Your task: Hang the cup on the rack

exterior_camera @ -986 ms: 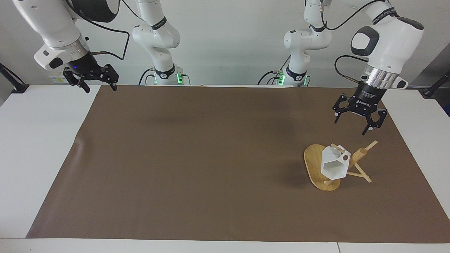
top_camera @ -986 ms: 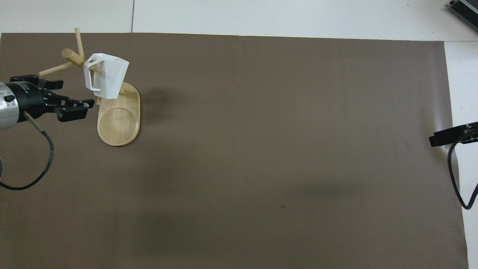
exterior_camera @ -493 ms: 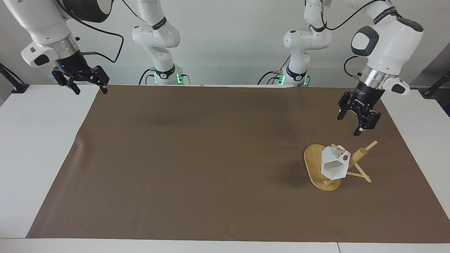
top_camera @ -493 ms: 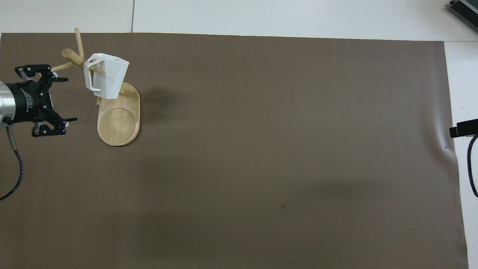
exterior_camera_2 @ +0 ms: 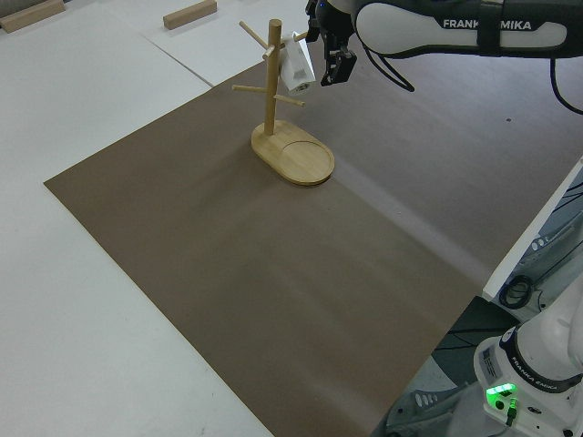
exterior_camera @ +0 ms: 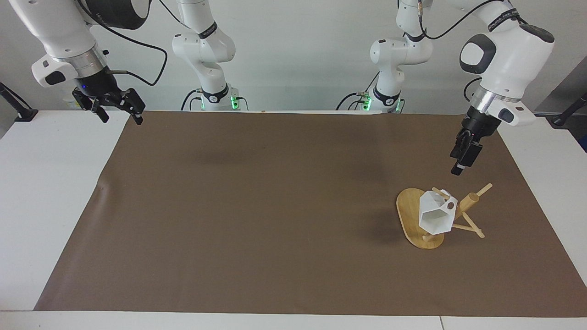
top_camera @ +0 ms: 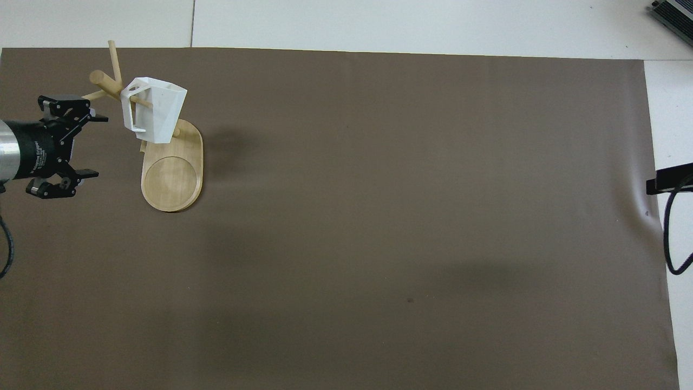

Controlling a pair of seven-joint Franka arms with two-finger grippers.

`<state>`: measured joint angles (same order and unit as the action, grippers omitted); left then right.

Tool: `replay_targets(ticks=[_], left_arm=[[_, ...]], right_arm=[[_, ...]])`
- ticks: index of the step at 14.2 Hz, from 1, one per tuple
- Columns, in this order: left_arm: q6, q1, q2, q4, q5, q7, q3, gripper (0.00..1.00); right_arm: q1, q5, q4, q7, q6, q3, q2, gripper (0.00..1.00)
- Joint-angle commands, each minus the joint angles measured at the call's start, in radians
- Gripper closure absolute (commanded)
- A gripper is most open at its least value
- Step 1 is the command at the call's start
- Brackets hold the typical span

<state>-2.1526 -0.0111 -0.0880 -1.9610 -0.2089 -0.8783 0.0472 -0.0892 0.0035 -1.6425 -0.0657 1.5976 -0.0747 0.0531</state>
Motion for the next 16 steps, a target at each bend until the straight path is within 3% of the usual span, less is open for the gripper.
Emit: replay_targets(ticks=[1,4,8,11,16], left_arm=[[0.101,-0.013,-0.012,0.008,0.026,0.264,0.007,0.0],[0.17,-0.013,-0.026,0.008,0.089,0.54,0.007,0.0],[0.233,0.005,-0.036,0.01,0.176,0.692,0.016,0.0],[0.307,0.003,-0.038,0.028,0.18,0.918,0.017,0.0],[0.449,0.002,0.008,0.204,0.206,0.955,0.017,0.0]], right_arm=[[0.002,-0.005,-0.002,0.02,0.016,0.003,-0.004,0.0],[0.002,-0.005,-0.003,0.021,0.016,0.003,-0.002,0.0],[0.002,-0.005,-0.02,0.032,0.035,0.004,0.002,0.0],[0.002,-0.005,-0.02,0.03,0.035,0.004,0.002,0.0],[0.002,-0.005,-0.019,0.024,0.033,0.004,0.002,0.0]])
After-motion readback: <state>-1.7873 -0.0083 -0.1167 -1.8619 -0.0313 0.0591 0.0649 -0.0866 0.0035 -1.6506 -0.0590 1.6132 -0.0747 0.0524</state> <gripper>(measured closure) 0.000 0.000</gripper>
